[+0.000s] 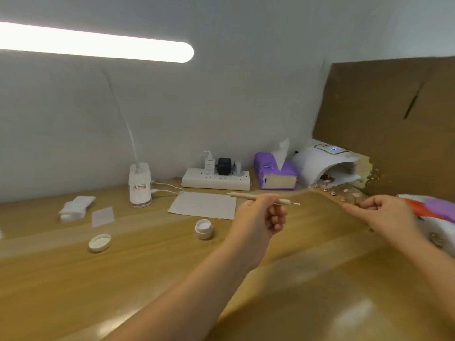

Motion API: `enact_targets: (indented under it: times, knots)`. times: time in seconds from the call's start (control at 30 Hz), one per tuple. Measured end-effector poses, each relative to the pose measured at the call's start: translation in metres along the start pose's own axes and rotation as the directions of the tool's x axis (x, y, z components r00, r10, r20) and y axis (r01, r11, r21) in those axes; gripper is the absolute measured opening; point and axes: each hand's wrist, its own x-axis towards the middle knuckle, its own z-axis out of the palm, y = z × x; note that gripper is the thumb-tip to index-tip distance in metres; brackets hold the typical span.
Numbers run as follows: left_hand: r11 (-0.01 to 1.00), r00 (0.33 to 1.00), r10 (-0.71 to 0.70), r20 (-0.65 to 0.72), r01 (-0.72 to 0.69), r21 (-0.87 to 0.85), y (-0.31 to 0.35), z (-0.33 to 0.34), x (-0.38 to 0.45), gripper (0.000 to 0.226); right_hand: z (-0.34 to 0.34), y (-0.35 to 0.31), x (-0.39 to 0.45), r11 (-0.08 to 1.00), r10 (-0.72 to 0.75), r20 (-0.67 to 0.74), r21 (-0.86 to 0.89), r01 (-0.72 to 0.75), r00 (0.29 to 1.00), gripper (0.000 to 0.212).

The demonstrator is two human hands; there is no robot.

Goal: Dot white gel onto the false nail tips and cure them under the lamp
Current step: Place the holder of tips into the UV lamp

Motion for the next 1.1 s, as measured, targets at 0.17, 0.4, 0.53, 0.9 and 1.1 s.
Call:
enact_targets:
  times: [0.17, 0.4, 0.53, 0.9, 1.1]
  knots:
    - [0.996, 0.991, 0.012, -0.130, -0.001, 0.086, -0.029, 0.007, 0.047, 0.013, 0.005, 0.025, 0.030, 0.988, 0.026, -0.091, -0.150, -0.040, 0.995, 0.030]
    - [0.980, 0.987, 0.113, -0.110, -0.093, 0.174, -0.036, -0.014, 0.056, 0.039, 0.047, 0.028, 0.072, 0.973, 0.043, -0.249, -0.210, -0.097, 0.968, 0.032]
    - [0.985, 0.987, 0.112, -0.116, -0.095, 0.147, -0.038, -0.014, 0.060, 0.028, 0.064, 0.026, 0.091, 0.981, 0.159, -0.338, -0.054, -0.188, 0.928, 0.040]
    - [0.991, 0.984, 0.116, -0.133, -0.106, 0.080, -0.042, -0.012, 0.066, 0.010, 0.071, 0.027, 0.125, 0.906, 0.216, -0.255, -0.307, -0.290, 0.943, 0.031]
    - [0.993, 0.986, 0.101, -0.135, -0.093, 0.067, -0.039, -0.012, 0.066, 0.010, 0.072, 0.028, 0.143, 0.885, 0.256, -0.028, -0.394, -0.246, 0.966, 0.030]
